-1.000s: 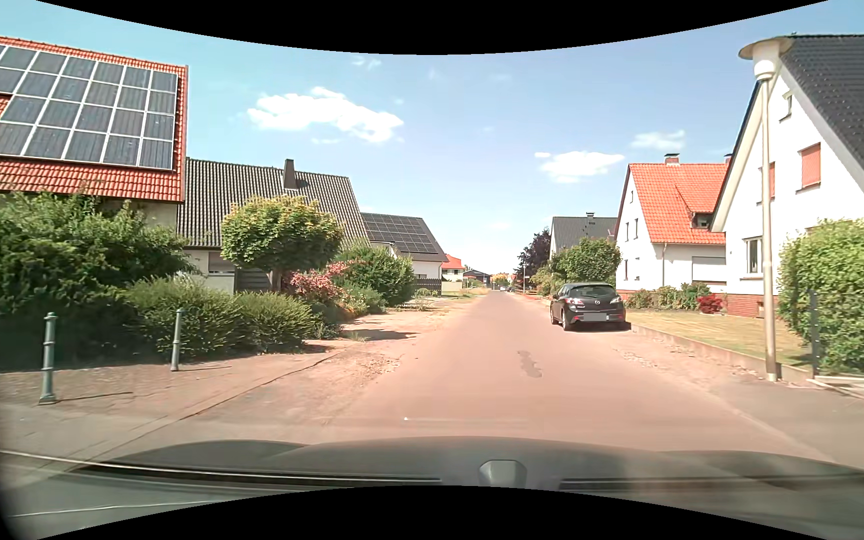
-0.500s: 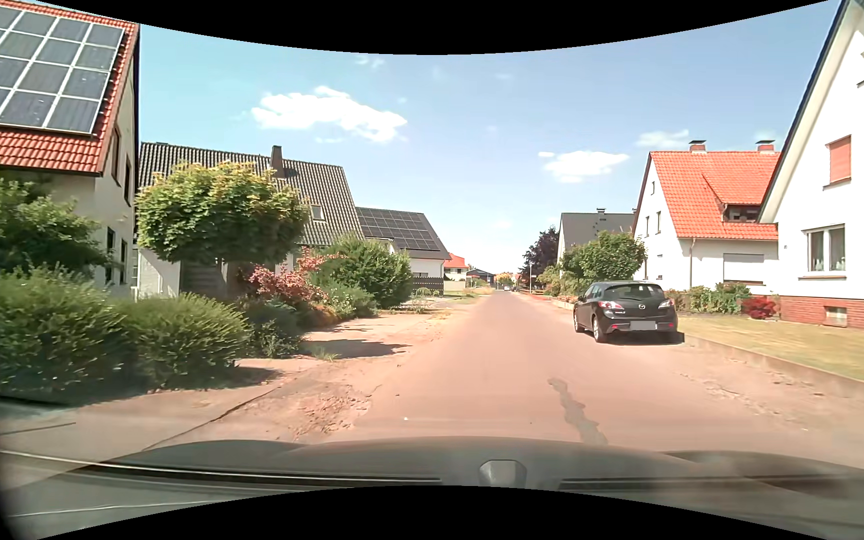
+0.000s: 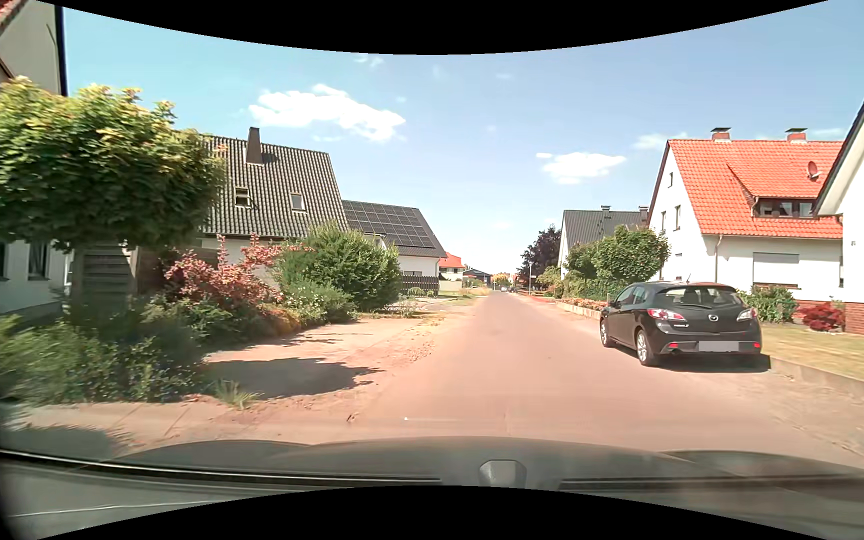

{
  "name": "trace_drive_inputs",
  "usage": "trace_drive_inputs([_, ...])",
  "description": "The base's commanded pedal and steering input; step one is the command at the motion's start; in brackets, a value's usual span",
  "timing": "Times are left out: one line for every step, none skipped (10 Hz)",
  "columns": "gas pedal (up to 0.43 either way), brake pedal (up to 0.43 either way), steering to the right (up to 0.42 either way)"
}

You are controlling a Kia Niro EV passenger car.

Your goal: Follow the waypoints while adhering to traffic rules and regulations

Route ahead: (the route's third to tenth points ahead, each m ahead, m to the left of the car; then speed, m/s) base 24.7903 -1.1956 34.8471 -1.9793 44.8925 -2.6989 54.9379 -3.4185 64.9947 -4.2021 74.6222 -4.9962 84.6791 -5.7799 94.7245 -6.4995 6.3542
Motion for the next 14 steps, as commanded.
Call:
trace_drive_inputs([0.138,0.006,0.042])
trace_drive_inputs([0.150,0.006,0.044])
trace_drive_inputs([0.150,0.006,0.044])
trace_drive_inputs([0.150,0.006,0.044])
trace_drive_inputs([0.150,0.006,0.044])
trace_drive_inputs([0.150,0.006,0.044])
trace_drive_inputs([0.150,0.006,0.043])
trace_drive_inputs([0.150,0.006,0.042])
trace_drive_inputs([0.150,0.006,0.041])
trace_drive_inputs([0.150,0.006,0.041])
trace_drive_inputs([0.157,0.006,0.041])
trace_drive_inputs([0.157,0.006,0.040])
trace_drive_inputs([0.157,0.006,0.039])
trace_drive_inputs([0.157,0.006,0.035])
